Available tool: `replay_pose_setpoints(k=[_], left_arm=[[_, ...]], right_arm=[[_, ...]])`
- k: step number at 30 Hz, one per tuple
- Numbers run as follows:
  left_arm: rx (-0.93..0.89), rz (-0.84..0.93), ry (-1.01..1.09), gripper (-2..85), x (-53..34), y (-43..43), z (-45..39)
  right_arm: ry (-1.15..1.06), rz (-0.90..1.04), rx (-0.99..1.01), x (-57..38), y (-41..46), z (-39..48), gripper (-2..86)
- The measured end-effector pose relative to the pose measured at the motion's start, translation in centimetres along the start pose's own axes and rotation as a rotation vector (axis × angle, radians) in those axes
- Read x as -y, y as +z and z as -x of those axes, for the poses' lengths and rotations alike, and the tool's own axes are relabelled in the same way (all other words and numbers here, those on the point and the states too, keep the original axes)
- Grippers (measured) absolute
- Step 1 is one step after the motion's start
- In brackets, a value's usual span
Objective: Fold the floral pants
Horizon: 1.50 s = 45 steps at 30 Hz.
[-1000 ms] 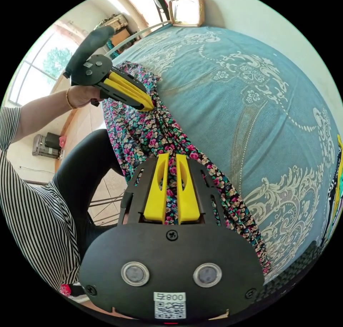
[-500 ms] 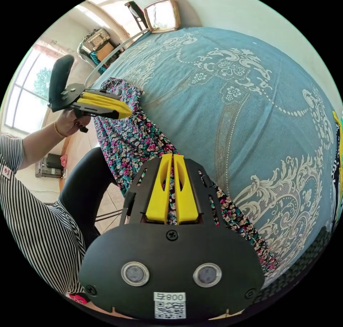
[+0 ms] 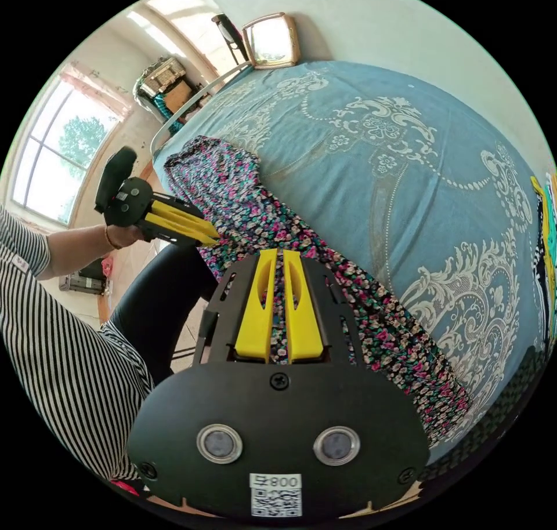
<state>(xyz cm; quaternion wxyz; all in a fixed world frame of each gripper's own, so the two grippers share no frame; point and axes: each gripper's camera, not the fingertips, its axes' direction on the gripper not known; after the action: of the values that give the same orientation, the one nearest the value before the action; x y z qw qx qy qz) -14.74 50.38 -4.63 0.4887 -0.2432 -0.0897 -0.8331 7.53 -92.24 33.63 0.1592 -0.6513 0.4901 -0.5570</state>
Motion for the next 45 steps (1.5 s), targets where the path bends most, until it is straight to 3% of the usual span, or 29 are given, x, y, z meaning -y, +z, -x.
replay_pose_setpoints(k=[7, 15, 21, 28, 33, 37, 40, 45], left_arm=[[-0.039, 0.017, -0.036, 0.5, -3.2, 0.1, 2.3], [-0.093, 0.046, -0.045, 0.4, -7.4, -0.3, 4.0], [-0.155, 0.024, -0.122, 1.1, -10.1, -0.6, 6.5], [-0.278, -0.072, -0.228, 1.9, -14.5, -2.9, 10.0], [-0.218, -0.17, -0.184, 1.5, -13.0, -5.0, 12.5], [-0.069, -0.162, -0.176, 0.5, -10.1, -4.9, 15.1], [-0.027, -0.083, -0.244, 0.3, -9.2, -3.4, 17.7], [-0.084, -0.181, -0.28, 0.2, -11.8, -5.1, 18.8]], right_arm=[[-0.178, 0.176, -0.121, 0.6, 7.1, 4.3, 0.6], [-0.163, 0.195, 0.017, 0.4, 7.9, 2.5, -0.1], [-0.1, 0.169, 0.064, 0.5, 8.6, 0.3, -0.1], [0.122, 0.029, 0.217, -1.0, 5.4, -5.8, 0.2], [0.182, -0.048, 0.088, -1.3, 2.8, -9.6, 0.1], [0.191, -0.015, -0.02, 0.6, 4.1, -12.5, -0.3], [0.262, 0.035, 0.011, 0.9, 6.4, -14.8, -0.3], [0.345, -0.054, 0.102, -0.6, 6.6, -16.3, 0.0]])
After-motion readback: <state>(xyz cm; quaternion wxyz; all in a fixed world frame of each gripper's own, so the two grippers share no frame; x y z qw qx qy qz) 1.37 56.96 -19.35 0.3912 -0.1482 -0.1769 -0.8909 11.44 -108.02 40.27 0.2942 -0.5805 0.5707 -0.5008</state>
